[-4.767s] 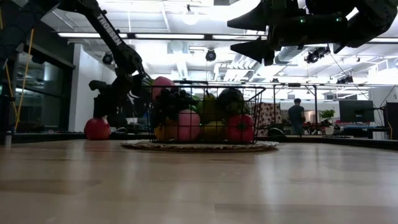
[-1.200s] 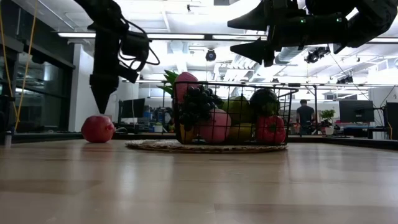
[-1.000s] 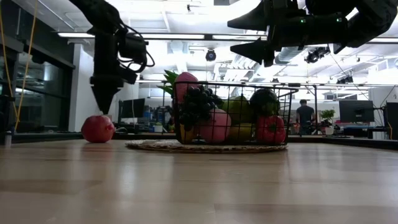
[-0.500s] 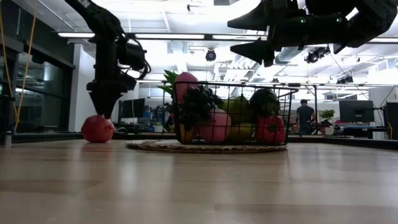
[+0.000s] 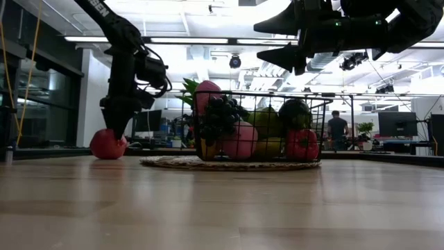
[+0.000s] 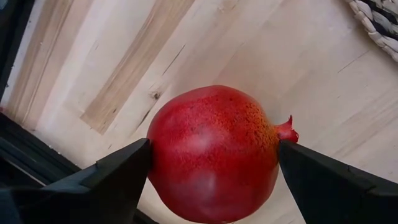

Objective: Build produce basket
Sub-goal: Put the pomegranate into the wire basket

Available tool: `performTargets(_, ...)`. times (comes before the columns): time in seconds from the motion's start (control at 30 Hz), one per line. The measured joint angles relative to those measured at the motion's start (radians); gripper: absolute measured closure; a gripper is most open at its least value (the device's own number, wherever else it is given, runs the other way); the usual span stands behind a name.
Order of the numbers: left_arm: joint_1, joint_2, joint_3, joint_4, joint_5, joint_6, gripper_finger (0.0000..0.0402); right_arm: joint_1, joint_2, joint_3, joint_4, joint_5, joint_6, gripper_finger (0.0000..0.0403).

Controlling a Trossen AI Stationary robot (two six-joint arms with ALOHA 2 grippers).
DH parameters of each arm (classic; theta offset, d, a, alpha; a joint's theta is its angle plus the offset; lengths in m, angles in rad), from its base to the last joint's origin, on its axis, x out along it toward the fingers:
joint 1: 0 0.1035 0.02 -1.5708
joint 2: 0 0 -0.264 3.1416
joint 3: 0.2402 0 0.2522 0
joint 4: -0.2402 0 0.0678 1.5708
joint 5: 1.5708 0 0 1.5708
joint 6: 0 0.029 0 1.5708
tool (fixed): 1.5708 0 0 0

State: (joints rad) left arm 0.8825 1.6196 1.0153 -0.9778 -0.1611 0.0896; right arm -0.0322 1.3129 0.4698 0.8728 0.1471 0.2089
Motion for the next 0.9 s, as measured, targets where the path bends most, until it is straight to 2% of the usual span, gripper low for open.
performTargets(0.43,0.000,0.003,-0.002,0.001,0.001,0.008,0.0070,0.000,0.000,0.000,0.000,0.000,0.000,0.0029)
performTargets(0.53,0.000,0.003,-0.002,-0.001,-0.002,0.019,0.0086,0.000,0.000,0.000,0.000,0.000,0.000,0.0029)
performTargets(0.77,0.000,0.003,-0.004,-0.006,-0.017,0.036,0.0152,0.000,0.000,0.000,0.000,0.000,-0.004,0.0029)
performTargets(0.9,-0.008,-0.010,0.002,-0.030,-0.030,0.060,0.0165,0.000,0.000,0.000,0.000,0.000,-0.002,0.0029)
